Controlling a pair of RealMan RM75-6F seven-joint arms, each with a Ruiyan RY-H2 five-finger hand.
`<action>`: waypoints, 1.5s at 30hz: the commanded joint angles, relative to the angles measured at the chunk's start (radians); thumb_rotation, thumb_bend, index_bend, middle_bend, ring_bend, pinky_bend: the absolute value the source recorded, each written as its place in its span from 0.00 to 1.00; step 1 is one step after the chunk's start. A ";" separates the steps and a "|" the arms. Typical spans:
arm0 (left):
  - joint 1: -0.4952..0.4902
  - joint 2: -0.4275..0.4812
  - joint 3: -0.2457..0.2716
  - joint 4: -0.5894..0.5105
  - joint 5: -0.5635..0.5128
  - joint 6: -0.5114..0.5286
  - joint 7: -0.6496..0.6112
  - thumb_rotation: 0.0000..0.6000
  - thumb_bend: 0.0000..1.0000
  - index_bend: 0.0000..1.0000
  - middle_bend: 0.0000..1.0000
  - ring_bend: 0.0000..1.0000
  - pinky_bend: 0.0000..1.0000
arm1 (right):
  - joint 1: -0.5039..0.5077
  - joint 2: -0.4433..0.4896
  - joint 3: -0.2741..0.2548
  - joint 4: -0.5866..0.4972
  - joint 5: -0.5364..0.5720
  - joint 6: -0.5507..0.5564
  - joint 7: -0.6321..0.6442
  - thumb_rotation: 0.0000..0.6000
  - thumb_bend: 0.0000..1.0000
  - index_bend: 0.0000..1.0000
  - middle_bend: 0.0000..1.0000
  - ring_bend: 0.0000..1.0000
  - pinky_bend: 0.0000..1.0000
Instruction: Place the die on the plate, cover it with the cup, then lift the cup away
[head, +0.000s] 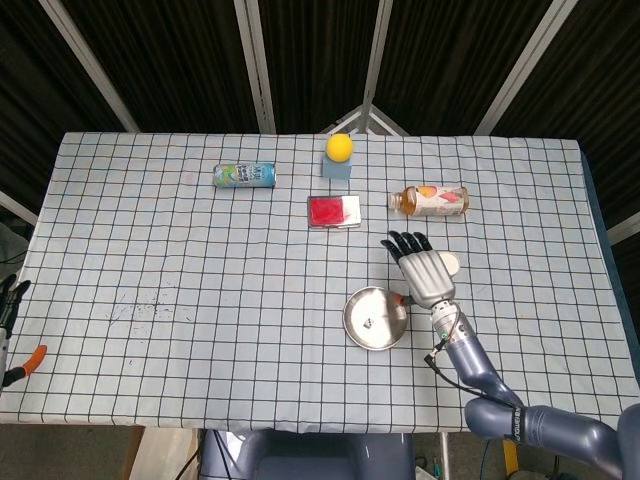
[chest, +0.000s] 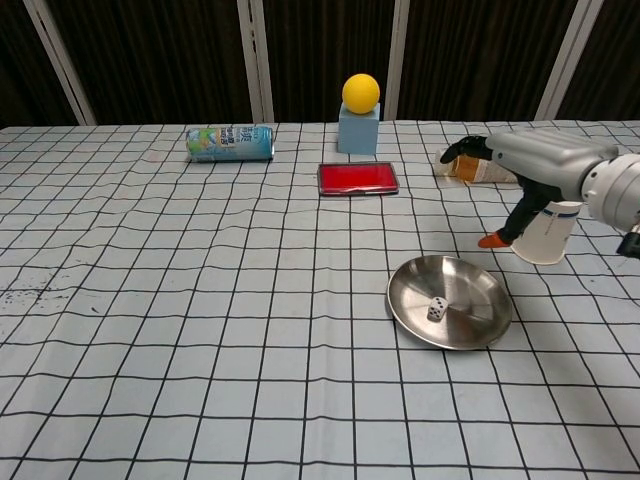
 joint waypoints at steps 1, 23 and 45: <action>0.000 -0.001 0.000 -0.004 -0.006 -0.004 0.008 1.00 0.36 0.02 0.00 0.00 0.00 | 0.010 0.023 0.005 0.020 0.041 -0.036 -0.023 1.00 0.18 0.19 0.13 0.10 0.09; 0.002 0.001 0.000 -0.009 -0.019 -0.004 0.027 1.00 0.36 0.02 0.00 0.00 0.00 | 0.078 0.149 0.000 0.009 0.212 -0.129 -0.162 1.00 0.18 0.26 0.27 0.11 0.06; 0.004 0.006 0.002 -0.006 -0.018 -0.004 0.022 1.00 0.36 0.02 0.00 0.00 0.00 | 0.083 0.188 -0.036 -0.003 0.237 -0.130 -0.143 1.00 0.18 0.31 0.34 0.15 0.06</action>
